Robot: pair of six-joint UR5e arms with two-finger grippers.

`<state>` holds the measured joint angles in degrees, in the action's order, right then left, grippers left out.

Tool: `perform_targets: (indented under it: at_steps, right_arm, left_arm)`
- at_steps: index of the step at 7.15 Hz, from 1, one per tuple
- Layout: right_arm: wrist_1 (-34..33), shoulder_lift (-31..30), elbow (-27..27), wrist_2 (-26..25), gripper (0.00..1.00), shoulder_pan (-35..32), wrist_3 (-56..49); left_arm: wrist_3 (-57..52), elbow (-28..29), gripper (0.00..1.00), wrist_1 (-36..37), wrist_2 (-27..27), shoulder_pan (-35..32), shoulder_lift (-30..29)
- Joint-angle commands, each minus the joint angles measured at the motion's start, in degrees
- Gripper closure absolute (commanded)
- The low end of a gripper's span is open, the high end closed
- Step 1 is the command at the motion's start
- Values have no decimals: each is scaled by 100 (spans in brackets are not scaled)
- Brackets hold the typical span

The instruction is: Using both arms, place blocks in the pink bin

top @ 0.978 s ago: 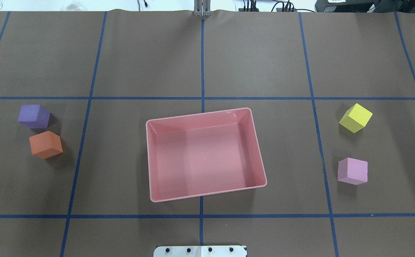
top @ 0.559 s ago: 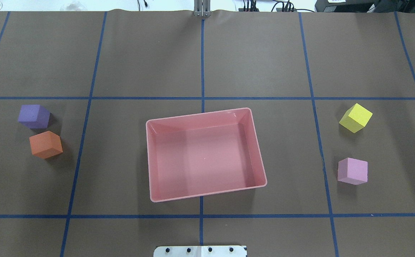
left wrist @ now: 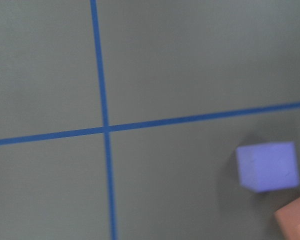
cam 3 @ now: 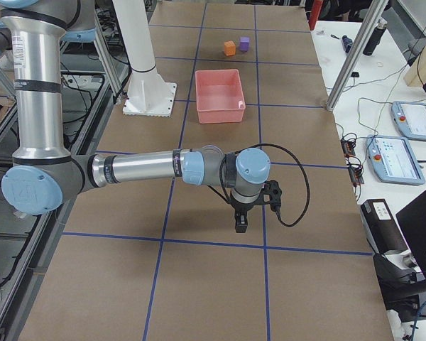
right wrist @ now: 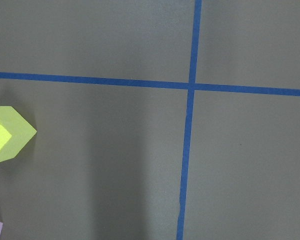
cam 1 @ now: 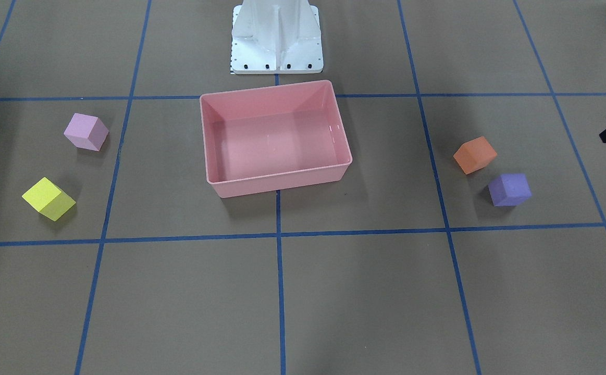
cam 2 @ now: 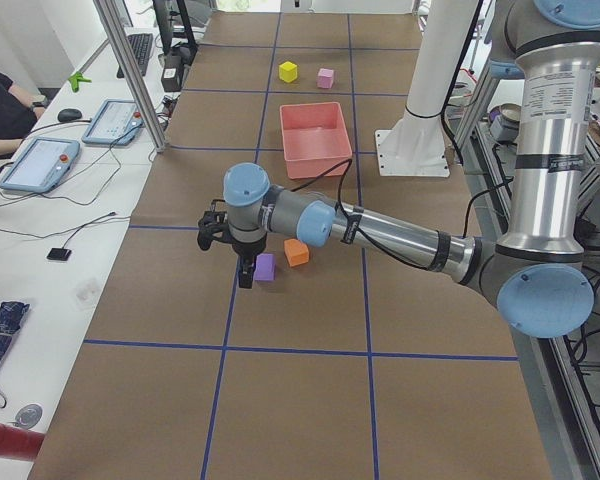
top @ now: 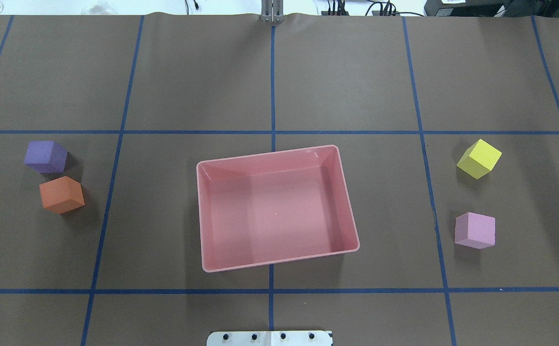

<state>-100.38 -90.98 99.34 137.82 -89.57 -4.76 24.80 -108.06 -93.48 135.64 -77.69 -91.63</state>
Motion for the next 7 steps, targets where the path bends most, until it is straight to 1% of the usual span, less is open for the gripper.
perform_targets:
  at_steps: [1,2,3,4,5,6,7]
  right_arm:
    - [1,45,41,-1,0,54,-7]
    - [1,80,68,-10,0,123,-7]
    - [1,115,68,-27,0,150,-16]
    - [1,133,59,-54,0,177,-16]
    - [1,177,50,-193,0,220,-25]
    - [1,221,42,-212,0,264,-51]
    - [1,221,50,-212,0,291,-77]
  left_arm:
    - [916,-460,0,-38,-265,542,-57]
    - [2400,-609,0,-221,-684,1179,-83]
    - [3807,-715,0,-702,-1610,2021,-49]
    - [4213,-716,0,-1020,-2350,2734,152]
    - [4408,-707,0,-1510,-2836,3115,476]
    - [4558,-707,0,-2046,-2885,3198,845]
    - [4734,-655,0,-2425,-3120,3381,1083]
